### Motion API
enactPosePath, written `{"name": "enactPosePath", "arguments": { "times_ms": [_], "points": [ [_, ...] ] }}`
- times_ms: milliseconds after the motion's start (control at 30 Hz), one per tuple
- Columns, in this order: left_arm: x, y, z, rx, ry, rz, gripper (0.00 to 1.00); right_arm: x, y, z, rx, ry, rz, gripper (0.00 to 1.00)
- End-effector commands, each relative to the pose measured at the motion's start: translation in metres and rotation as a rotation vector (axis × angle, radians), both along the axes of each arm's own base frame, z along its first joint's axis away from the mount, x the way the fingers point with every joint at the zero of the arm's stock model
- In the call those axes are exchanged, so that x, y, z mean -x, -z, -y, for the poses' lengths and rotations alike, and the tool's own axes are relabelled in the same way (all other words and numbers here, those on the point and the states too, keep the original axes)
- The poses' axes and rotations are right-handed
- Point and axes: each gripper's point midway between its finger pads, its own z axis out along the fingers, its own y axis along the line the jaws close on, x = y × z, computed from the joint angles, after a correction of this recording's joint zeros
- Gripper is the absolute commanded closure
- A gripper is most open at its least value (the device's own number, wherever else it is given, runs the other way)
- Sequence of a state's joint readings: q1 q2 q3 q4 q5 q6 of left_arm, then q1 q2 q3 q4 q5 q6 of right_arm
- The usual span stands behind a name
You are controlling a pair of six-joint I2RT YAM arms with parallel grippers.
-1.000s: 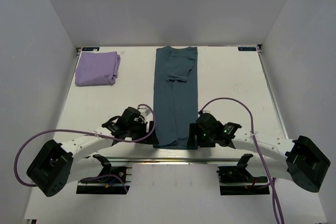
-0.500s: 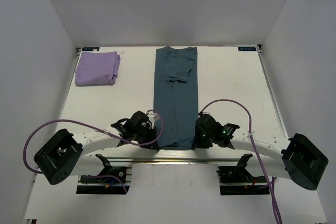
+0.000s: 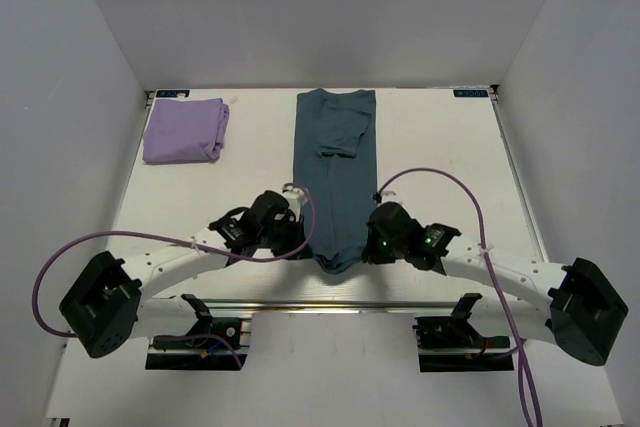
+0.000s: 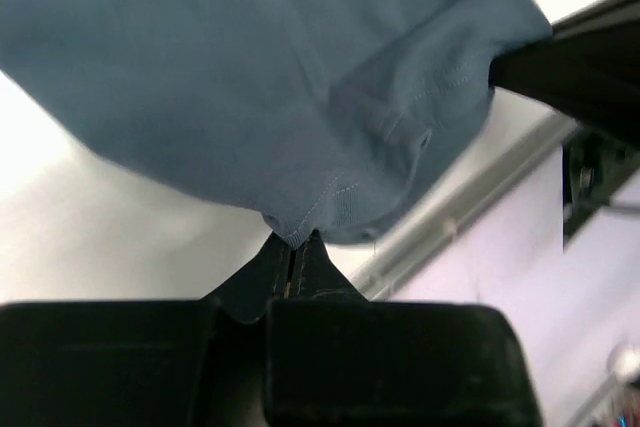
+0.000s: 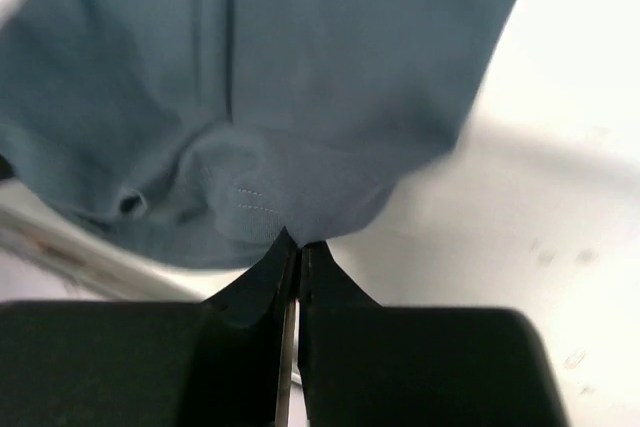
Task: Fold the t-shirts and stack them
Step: Grab the bottom of the folded rectangular tshirt with both arms, then fold the folded rectangular tshirt in 1/3 of the way
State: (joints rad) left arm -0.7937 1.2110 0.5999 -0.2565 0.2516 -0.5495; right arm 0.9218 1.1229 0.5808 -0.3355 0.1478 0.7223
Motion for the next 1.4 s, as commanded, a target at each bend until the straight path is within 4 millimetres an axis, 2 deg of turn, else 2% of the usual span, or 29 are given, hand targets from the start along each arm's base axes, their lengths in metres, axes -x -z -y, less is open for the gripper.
{"name": "enactPosePath", "arguments": {
  "times_ms": [0,33,67,133,167,200,267,300,333,400,467,533,567,600,667,700,733,800,867,933,967,1067,1100,1167,1200,1233,1300,1333,1367],
  "points": [
    [-0.038,-0.015,0.003,-0.028,-0.083,0.097,1.0,-0.045,-0.023,0.009,0.077,0.104,0.148,1.0],
    [-0.047,-0.006,0.002,-0.068,-0.105,0.082,1.0,-0.052,-0.028,0.008,0.08,0.119,0.161,1.0],
    [-0.06,-0.017,0.009,-0.06,-0.121,0.11,1.0,-0.057,-0.024,0.009,0.101,0.126,0.156,1.0],
    [-0.077,-0.017,0.006,-0.089,-0.157,0.128,1.0,-0.077,-0.032,0.009,0.107,0.174,0.18,1.0],
    [-0.089,-0.023,0.007,-0.078,-0.182,0.149,1.0,-0.092,-0.029,0.014,0.139,0.211,0.185,1.0],
    [-0.092,-0.02,0.003,-0.085,-0.195,0.142,1.0,-0.094,-0.03,0.012,0.145,0.21,0.186,1.0],
    [-0.116,-0.037,-0.001,-0.067,-0.241,0.205,1.0,-0.115,-0.038,0.013,0.141,0.22,0.22,1.0],
    [-0.121,-0.037,-0.002,-0.069,-0.25,0.204,1.0,-0.12,-0.036,0.008,0.143,0.204,0.216,1.0],
    [-0.128,-0.042,-0.004,-0.074,-0.26,0.225,1.0,-0.13,-0.043,0.009,0.128,0.216,0.226,1.0],
    [-0.143,-0.052,0.001,-0.048,-0.278,0.252,1.0,-0.144,-0.047,0.002,0.125,0.186,0.246,1.0],
    [-0.161,-0.054,0.0,-0.052,-0.286,0.278,1.0,-0.161,-0.061,0.002,0.12,0.192,0.275,1.0],
    [-0.176,-0.064,0.003,-0.044,-0.297,0.299,1.0,-0.174,-0.062,0.001,0.123,0.193,0.279,1.0],
    [-0.181,-0.059,0.004,-0.058,-0.304,0.294,1.0,-0.184,-0.067,0.0,0.117,0.2,0.291,1.0],
    [-0.191,-0.059,-0.003,-0.066,-0.322,0.299,1.0,-0.19,-0.068,0.003,0.12,0.209,0.293,1.0],
    [-0.204,-0.065,-0.004,-0.063,-0.336,0.315,1.0,-0.203,-0.068,-0.005,0.109,0.185,0.288,1.0],
    [-0.211,-0.06,-0.008,-0.069,-0.346,0.302,1.0,-0.208,-0.069,-0.004,0.101,0.186,0.284,1.0],
    [-0.219,-0.064,-0.009,-0.068,-0.35,0.315,1.0,-0.214,-0.062,-0.006,0.115,0.177,0.269,1.0],
    [-0.227,-0.06,-0.011,-0.056,-0.353,0.303,1.0,-0.226,-0.067,-0.005,0.108,0.187,0.271,1.0],
    [-0.237,-0.059,-0.007,-0.04,-0.347,0.295,1.0,-0.239,-0.064,-0.004,0.117,0.197,0.263,1.0],
    [-0.245,-0.058,-0.007,-0.036,-0.344,0.301,1.0,-0.246,-0.06,-0.001,0.128,0.209,0.25,1.0],
    [-0.249,-0.05,-0.009,-0.039,-0.347,0.289,1.0,-0.252,-0.058,0.002,0.132,0.224,0.245,1.0],
    [-0.256,-0.051,-0.008,-0.023,-0.335,0.306,1.0,-0.263,-0.058,0.003,0.111,0.228,0.242,1.0],
    [-0.261,-0.043,-0.011,-0.034,-0.344,0.292,1.0,-0.267,-0.052,0.004,0.112,0.219,0.233,1.0],
    [-0.27,-0.045,-0.01,-0.021,-0.338,0.309,1.0,-0.275,-0.055,0.003,0.111,0.225,0.242,1.0],
    [-0.274,-0.047,-0.006,-0.011,-0.332,0.312,1.0,-0.276,-0.047,0.0,0.113,0.218,0.224,1.0],
    [-0.276,-0.038,-0.005,-0.026,-0.324,0.303,1.0,-0.282,-0.052,0.0,0.104,0.222,0.235,1.0],
    [-0.285,-0.033,-0.007,-0.023,-0.341,0.297,1.0,-0.286,-0.042,0.002,0.111,0.229,0.216,1.0],
    [-0.288,-0.033,-0.004,-0.013,-0.335,0.3,1.0,-0.291,-0.047,0.0,0.102,0.234,0.226,1.0],
    [-0.29,-0.02,-0.007,-0.024,-0.349,0.273,1.0,-0.294,-0.042,0.002,0.108,0.238,0.219,1.0]
  ]
}}
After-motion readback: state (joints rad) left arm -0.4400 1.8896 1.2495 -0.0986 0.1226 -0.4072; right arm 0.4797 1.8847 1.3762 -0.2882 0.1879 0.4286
